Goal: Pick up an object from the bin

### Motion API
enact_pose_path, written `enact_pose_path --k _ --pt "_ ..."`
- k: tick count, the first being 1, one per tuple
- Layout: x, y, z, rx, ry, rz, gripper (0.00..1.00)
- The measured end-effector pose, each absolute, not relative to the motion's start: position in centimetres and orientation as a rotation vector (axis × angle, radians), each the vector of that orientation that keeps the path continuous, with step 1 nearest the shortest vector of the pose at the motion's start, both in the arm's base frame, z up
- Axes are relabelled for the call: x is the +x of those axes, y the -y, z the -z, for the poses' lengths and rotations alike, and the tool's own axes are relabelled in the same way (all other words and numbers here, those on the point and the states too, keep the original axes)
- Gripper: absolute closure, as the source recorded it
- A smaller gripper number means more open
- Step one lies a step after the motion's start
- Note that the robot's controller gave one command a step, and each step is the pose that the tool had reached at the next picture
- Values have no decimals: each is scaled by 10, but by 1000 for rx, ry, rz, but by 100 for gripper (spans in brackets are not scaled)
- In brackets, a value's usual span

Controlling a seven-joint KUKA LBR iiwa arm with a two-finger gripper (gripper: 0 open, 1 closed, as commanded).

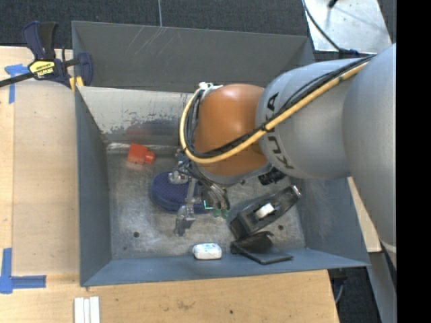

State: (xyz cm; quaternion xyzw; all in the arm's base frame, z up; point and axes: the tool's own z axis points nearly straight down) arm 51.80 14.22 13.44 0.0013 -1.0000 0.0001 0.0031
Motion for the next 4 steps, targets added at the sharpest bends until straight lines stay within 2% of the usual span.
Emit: enact_pose_path --k 1,2,4 --pt "583 -113 -82 -120 3147 7 0" --pt "597 -117 -75 337 3131 4 0" --pt "600 -119 -79 332 3130 4 0"
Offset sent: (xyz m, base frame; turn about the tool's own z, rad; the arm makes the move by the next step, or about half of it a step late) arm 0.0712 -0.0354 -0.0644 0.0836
